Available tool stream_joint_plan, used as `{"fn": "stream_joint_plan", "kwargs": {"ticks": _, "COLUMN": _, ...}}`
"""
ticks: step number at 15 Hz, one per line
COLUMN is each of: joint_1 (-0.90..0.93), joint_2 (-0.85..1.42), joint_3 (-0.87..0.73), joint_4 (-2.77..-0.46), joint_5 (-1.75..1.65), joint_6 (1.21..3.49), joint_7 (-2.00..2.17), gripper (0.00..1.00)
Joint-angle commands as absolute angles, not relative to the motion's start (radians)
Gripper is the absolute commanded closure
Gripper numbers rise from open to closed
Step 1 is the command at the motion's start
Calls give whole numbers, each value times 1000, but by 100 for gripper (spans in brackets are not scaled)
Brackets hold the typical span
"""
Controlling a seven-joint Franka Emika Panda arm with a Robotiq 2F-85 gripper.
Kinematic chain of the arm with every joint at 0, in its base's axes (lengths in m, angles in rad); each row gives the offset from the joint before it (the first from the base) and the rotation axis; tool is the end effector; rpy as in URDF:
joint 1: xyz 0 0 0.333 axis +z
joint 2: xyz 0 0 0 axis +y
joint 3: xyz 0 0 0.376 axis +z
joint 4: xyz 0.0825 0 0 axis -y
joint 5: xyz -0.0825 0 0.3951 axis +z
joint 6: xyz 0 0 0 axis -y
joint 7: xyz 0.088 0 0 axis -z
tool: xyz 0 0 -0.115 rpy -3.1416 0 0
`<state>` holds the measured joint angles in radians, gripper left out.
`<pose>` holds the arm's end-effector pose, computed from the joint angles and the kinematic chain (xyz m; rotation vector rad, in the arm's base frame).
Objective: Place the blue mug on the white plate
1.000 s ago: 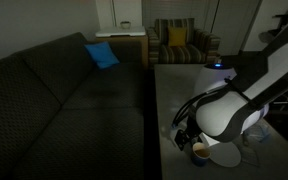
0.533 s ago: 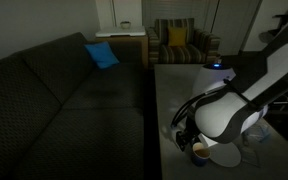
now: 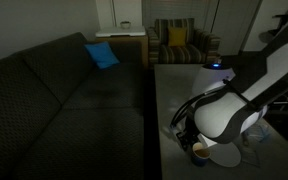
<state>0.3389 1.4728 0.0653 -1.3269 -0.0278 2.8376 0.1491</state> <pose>0.6329 0.2637 -0.1672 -3.0586 -0.3399 -0.0370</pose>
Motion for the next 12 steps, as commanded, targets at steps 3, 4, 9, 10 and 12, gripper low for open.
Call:
{"fn": "stream_joint_plan", "kwargs": {"ticks": 3, "joint_1": 359, "joint_2": 1461, "joint_3": 40, "joint_4": -1342, "joint_5": -29, "joint_6": 2858, "joint_7": 172, "gripper": 100}}
{"fn": "stream_joint_plan", "kwargs": {"ticks": 4, "joint_1": 359, "joint_2": 1460, "joint_3": 39, "joint_4": -1343, "joint_5": -29, "joint_6": 2860, "joint_7": 173, "gripper": 99}}
{"fn": "stream_joint_plan", "kwargs": {"ticks": 9, "joint_1": 365, "joint_2": 1452, "joint_3": 35, "joint_4": -1352, "joint_5": -29, "joint_6": 2857, "joint_7": 175, "gripper": 97}}
{"fn": "stream_joint_plan", "kwargs": {"ticks": 10, "joint_1": 367, "joint_2": 1447, "joint_3": 34, "joint_4": -1356, "joint_5": -30, "joint_6": 2854, "joint_7": 175, "gripper": 97}}
{"fn": "stream_joint_plan", "kwargs": {"ticks": 12, "joint_1": 372, "joint_2": 1433, "joint_3": 33, "joint_4": -1367, "joint_5": -31, "joint_6": 2844, "joint_7": 174, "gripper": 97}}
